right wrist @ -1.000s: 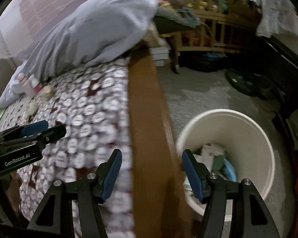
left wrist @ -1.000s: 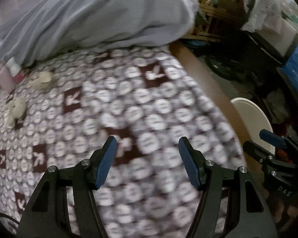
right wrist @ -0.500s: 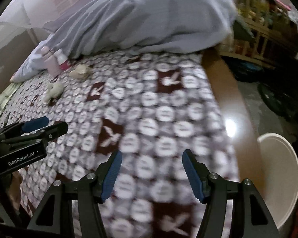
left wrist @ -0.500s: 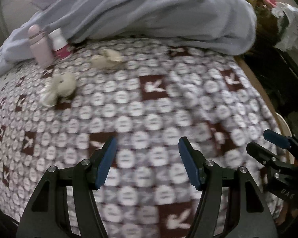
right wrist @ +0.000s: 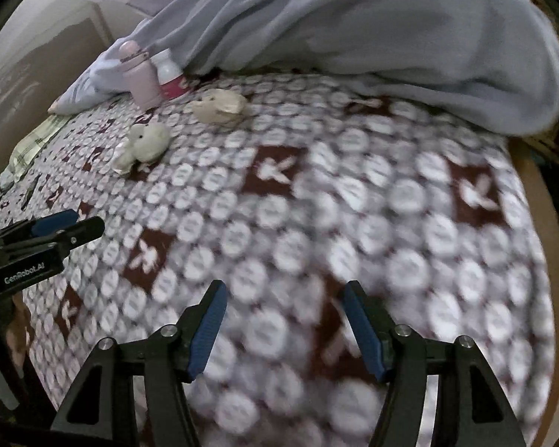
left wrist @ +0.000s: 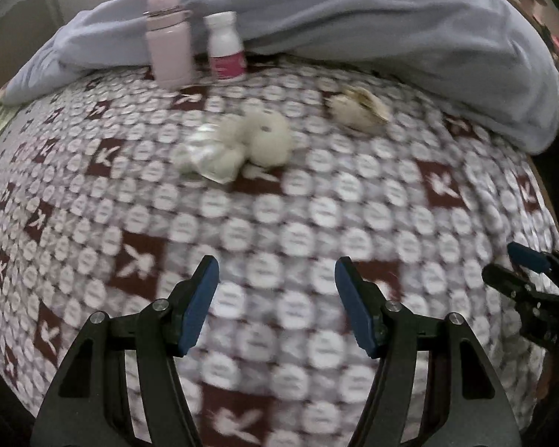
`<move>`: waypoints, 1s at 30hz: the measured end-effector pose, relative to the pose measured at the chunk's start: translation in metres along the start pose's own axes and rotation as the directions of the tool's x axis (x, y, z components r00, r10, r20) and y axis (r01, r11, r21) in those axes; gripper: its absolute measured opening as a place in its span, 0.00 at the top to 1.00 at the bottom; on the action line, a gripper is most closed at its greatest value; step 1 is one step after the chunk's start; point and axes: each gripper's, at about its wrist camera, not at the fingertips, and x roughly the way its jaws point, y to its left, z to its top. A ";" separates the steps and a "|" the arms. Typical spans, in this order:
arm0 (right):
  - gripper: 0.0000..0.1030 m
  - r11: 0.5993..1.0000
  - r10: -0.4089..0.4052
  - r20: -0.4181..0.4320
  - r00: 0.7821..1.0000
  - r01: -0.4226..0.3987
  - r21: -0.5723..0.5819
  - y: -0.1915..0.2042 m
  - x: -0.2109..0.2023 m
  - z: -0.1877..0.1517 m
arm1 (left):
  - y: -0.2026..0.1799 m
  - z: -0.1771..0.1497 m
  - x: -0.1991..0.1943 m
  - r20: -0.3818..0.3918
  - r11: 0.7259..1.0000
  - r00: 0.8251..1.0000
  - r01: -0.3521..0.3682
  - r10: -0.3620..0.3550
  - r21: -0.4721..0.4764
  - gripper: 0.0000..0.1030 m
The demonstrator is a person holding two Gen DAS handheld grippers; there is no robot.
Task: Collect trash
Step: 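Return both tools to the plush toy and crumpled paper on the bedspread, then grasp the white plush toy with the left gripper while the right grasps the crumpled paper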
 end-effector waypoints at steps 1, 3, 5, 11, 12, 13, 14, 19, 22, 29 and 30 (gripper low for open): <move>0.39 1.000 0.005 0.005 1.000 -0.005 -0.005 0.003 0.004 0.006 | 0.007 0.005 0.002 0.001 1.000 1.000 -0.001 0.001 -0.010 0.38; 0.39 1.000 0.018 0.018 1.000 -0.017 -0.017 0.013 0.016 0.028 | 0.019 0.016 0.006 0.005 1.000 1.000 0.004 -0.004 -0.027 0.38; 0.39 0.999 0.038 0.031 0.999 -0.037 -0.018 0.020 0.026 0.050 | 0.031 0.028 0.011 0.010 0.999 1.000 0.019 -0.019 -0.046 0.38; 0.36 0.998 0.052 0.062 0.997 -0.051 -0.022 0.038 0.068 0.118 | 0.046 0.057 0.035 0.021 0.998 0.998 0.060 -0.059 -0.034 0.38; 0.36 0.998 0.055 0.059 0.997 -0.054 -0.021 0.041 0.078 0.130 | 0.046 0.062 0.039 0.026 0.998 0.998 0.065 -0.064 -0.022 0.38; 0.36 0.998 0.056 0.054 0.997 -0.055 -0.023 0.044 0.087 0.138 | 0.046 0.066 0.042 0.030 0.998 0.997 0.069 -0.069 -0.012 0.38; 0.36 0.998 0.055 0.050 0.997 -0.054 -0.026 0.045 0.094 0.145 | 0.046 0.071 0.047 0.034 0.997 0.997 0.071 -0.071 -0.002 0.38; 0.36 0.997 0.065 0.045 0.997 -0.063 -0.048 0.053 0.128 0.166 | 0.039 0.091 0.073 0.042 0.995 0.997 0.057 -0.060 0.078 0.36; 0.56 0.996 0.065 0.043 0.997 -0.062 -0.069 0.056 0.140 0.166 | 0.037 0.095 0.086 0.043 0.990 0.994 0.097 -0.102 0.100 0.32; 0.69 0.992 0.070 0.101 0.992 -0.058 -0.114 0.059 0.115 0.151 | 0.038 0.089 0.080 0.043 0.981 0.983 0.174 -0.178 0.082 0.71; 0.69 0.991 0.072 0.108 0.992 -0.059 -0.120 0.058 0.108 0.148 | 0.039 0.087 0.076 0.046 0.982 0.984 0.169 -0.173 0.079 0.87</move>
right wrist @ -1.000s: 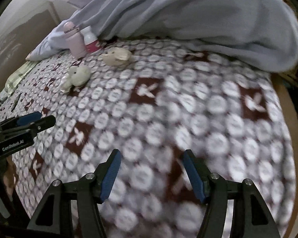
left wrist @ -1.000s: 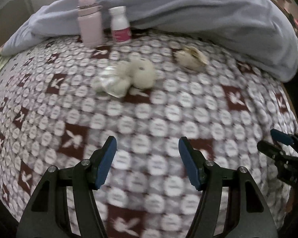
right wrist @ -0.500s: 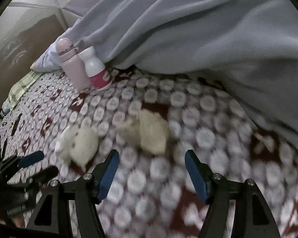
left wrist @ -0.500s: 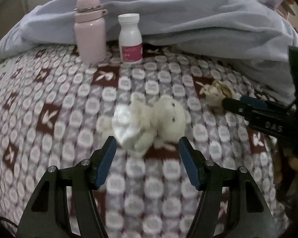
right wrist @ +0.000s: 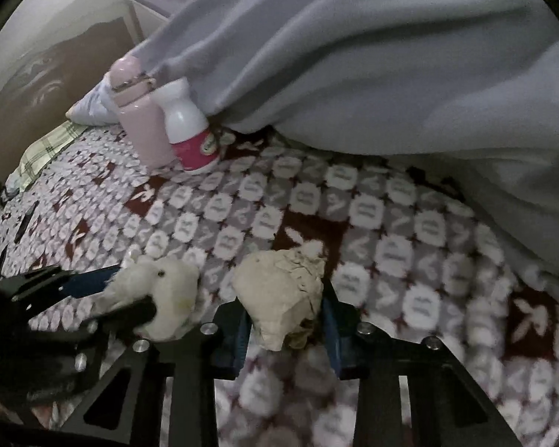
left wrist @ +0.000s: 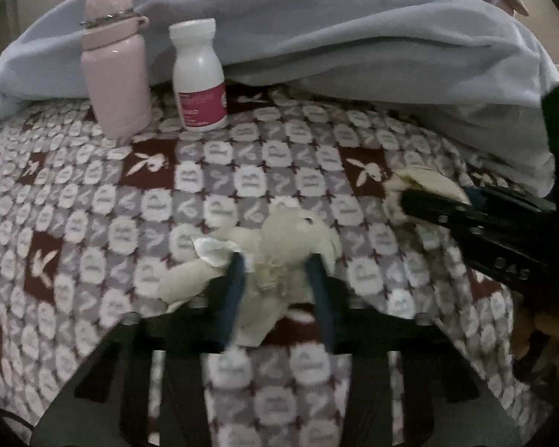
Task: Collect trash
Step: 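Grasp the white plush toy with the left gripper while the right grasps the crumpled paper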
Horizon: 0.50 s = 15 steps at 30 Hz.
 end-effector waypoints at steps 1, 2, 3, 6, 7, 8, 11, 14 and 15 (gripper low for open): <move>0.69 1.000 0.001 0.005 1.000 -0.001 -0.004 0.000 -0.007 -0.003 | 0.001 -0.002 -0.006 0.004 1.000 1.000 -0.008 0.008 -0.002 0.98; 0.69 1.000 0.000 0.011 1.000 0.000 -0.006 -0.001 -0.016 -0.006 | 0.004 -0.003 -0.012 0.008 1.000 1.000 -0.005 0.005 -0.010 0.98; 0.69 1.000 0.000 0.016 1.000 0.000 -0.004 -0.002 -0.024 -0.010 | 0.008 -0.004 -0.018 0.005 1.000 1.000 0.008 -0.008 -0.029 0.98; 0.69 1.000 0.005 0.013 1.000 -0.005 0.002 -0.003 -0.042 -0.021 | 0.013 -0.008 -0.027 0.005 1.000 1.000 -0.005 0.005 -0.024 0.98; 0.69 1.000 0.004 0.011 1.000 -0.004 -0.002 -0.001 -0.047 -0.025 | 0.015 -0.010 -0.031 0.018 1.000 1.000 -0.002 0.003 -0.028 0.97; 0.69 1.000 0.004 0.012 1.000 -0.004 -0.006 -0.001 -0.050 -0.028 | 0.017 -0.011 -0.033 0.026 0.999 1.000 0.009 -0.008 -0.033 0.96; 0.69 1.000 0.008 0.007 1.000 -0.007 -0.026 0.004 -0.059 -0.038 | 0.023 -0.012 -0.036 0.018 1.000 1.000 0.001 -0.001 -0.030 0.46; 0.69 0.999 0.022 -0.007 1.000 -0.022 -0.026 0.006 -0.061 -0.045 | 0.033 -0.014 -0.040 0.055 0.999 0.998 -0.014 0.016 -0.049 0.30; 0.69 0.999 0.024 -0.012 1.000 -0.024 -0.028 0.007 -0.060 -0.046 | 0.035 -0.013 -0.037 0.043 0.999 0.999 -0.028 0.030 -0.046 0.30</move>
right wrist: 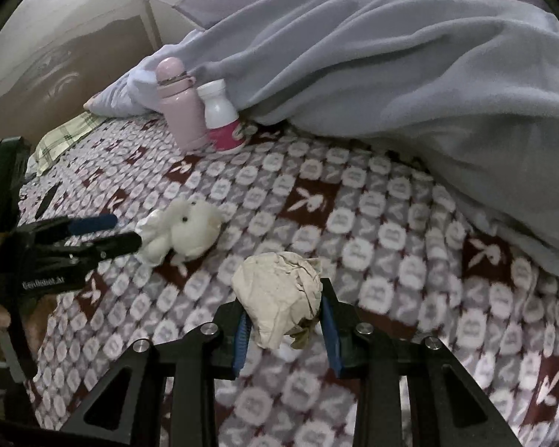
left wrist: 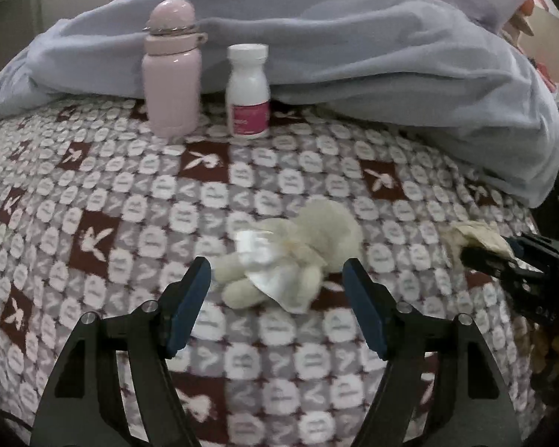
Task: Collect trash
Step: 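Grasp the white plush toy with the left gripper while the right grasps the crumpled paper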
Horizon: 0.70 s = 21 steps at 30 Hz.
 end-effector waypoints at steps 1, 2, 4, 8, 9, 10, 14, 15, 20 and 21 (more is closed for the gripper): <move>0.69 1.000 0.001 -0.005 1.000 -0.001 -0.002 0.001 0.001 -0.001 | 0.001 0.001 0.006 -0.009 1.000 1.000 -0.015 0.015 0.013 0.30; 0.69 1.000 0.004 -0.010 1.000 -0.004 -0.001 0.001 0.003 -0.001 | 0.000 0.002 0.012 -0.015 0.999 1.000 -0.025 0.026 0.029 0.30; 0.69 1.000 0.014 -0.022 1.000 -0.014 0.004 0.002 0.008 -0.002 | -0.006 0.001 0.033 -0.072 0.993 0.996 -0.049 0.057 0.109 0.30; 0.69 1.000 0.019 -0.035 0.999 -0.019 0.009 0.001 0.012 -0.004 | -0.022 -0.005 0.047 -0.082 0.975 0.995 -0.047 0.066 0.217 0.31; 0.69 1.000 0.017 -0.036 0.999 -0.017 0.007 0.001 0.012 -0.004 | -0.024 -0.005 0.047 -0.078 0.977 0.995 -0.049 0.067 0.209 0.39; 0.69 1.000 0.016 -0.035 0.999 -0.015 0.007 0.001 0.012 -0.005 | -0.023 -0.004 0.046 -0.082 0.983 0.995 -0.033 0.048 0.178 0.50; 0.69 1.000 0.020 -0.033 0.999 -0.020 0.008 0.002 0.006 -0.008 | -0.020 -0.007 0.034 -0.084 0.996 0.996 -0.018 0.026 0.092 0.83; 0.69 1.000 0.020 -0.028 0.999 -0.020 0.007 0.003 0.001 -0.009 | -0.018 -0.008 0.028 -0.090 0.998 0.996 -0.003 0.009 0.064 0.85; 0.69 1.000 0.013 -0.011 1.000 -0.013 0.002 0.005 -0.028 -0.025 | -0.030 -0.018 -0.004 -0.074 0.999 0.997 0.028 -0.025 0.029 0.89; 0.69 1.000 0.011 -0.010 1.000 -0.011 0.004 0.005 -0.033 -0.028 | -0.035 -0.020 -0.010 -0.069 0.999 0.997 0.033 -0.030 0.030 0.89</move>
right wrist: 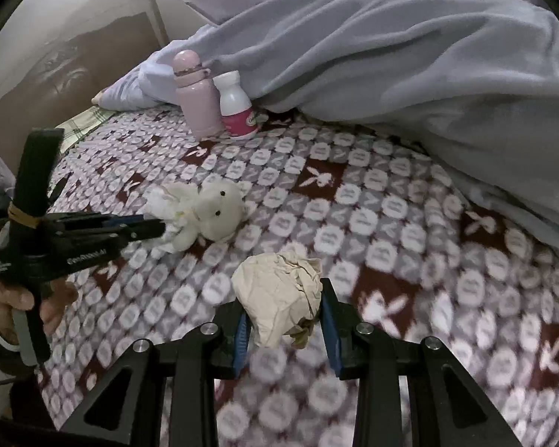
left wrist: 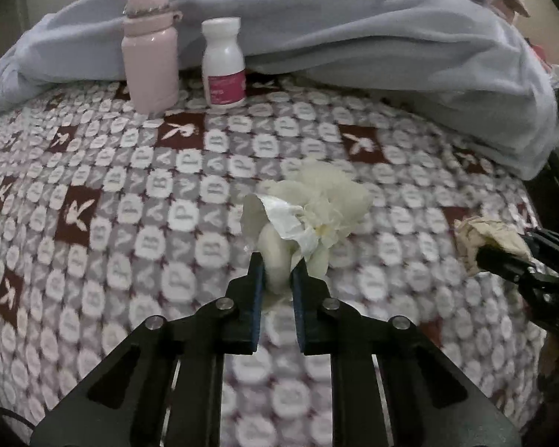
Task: Collect trash
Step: 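Grasp the white plush toy with the left gripper while the right grasps the crumpled paper, then carry the plush toy and crumpled paper to the bucket and open both grippers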
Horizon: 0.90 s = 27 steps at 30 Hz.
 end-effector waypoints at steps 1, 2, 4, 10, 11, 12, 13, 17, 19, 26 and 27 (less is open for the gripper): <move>0.69 1.000 -0.002 0.002 1.000 0.002 0.002 0.000 -0.006 -0.003 | -0.008 -0.004 -0.008 0.011 1.000 1.000 0.008 -0.008 0.002 0.89; 0.69 1.000 -0.005 0.005 1.000 0.005 0.003 0.000 -0.012 -0.007 | -0.011 -0.005 -0.012 0.017 1.000 1.000 0.014 -0.014 0.002 0.89; 0.69 1.000 -0.011 0.011 1.000 0.011 0.002 -0.001 -0.025 -0.016 | -0.026 -0.012 -0.025 0.027 1.000 0.999 0.030 -0.030 0.007 0.89; 0.69 0.999 -0.045 0.028 0.999 0.044 0.010 -0.008 -0.064 -0.046 | -0.074 -0.030 -0.053 0.060 0.998 0.997 0.042 -0.045 0.044 0.89; 0.69 0.999 -0.052 0.031 0.998 0.052 0.015 -0.011 -0.071 -0.052 | -0.081 -0.032 -0.055 0.065 0.998 0.997 0.045 -0.049 0.048 0.89; 0.69 0.998 -0.059 0.032 0.998 0.058 0.020 -0.013 -0.076 -0.057 | -0.089 -0.035 -0.058 0.070 0.997 0.996 0.049 -0.053 0.052 0.89; 0.69 0.998 -0.067 0.032 0.997 0.066 0.024 -0.015 -0.081 -0.062 | -0.098 -0.038 -0.061 0.074 0.997 0.996 0.053 -0.057 0.057 0.89; 0.69 0.994 -0.099 0.038 0.994 0.097 0.055 -0.029 -0.107 -0.085 | -0.134 -0.046 -0.070 0.084 0.993 0.993 0.072 -0.080 0.090 0.89; 0.69 0.991 -0.114 0.045 0.992 0.111 0.069 -0.036 -0.119 -0.094 | -0.153 -0.049 -0.073 0.082 0.990 0.992 0.089 -0.098 0.109 0.89; 0.69 0.972 -0.191 0.066 0.979 0.180 0.150 -0.076 -0.170 -0.129 | -0.218 -0.053 -0.076 0.065 0.973 0.984 0.155 -0.169 0.170 0.89; 0.69 0.968 -0.202 0.067 0.977 0.189 0.163 -0.082 -0.177 -0.135 | -0.230 -0.053 -0.076 0.059 0.969 0.982 0.169 -0.182 0.182 0.89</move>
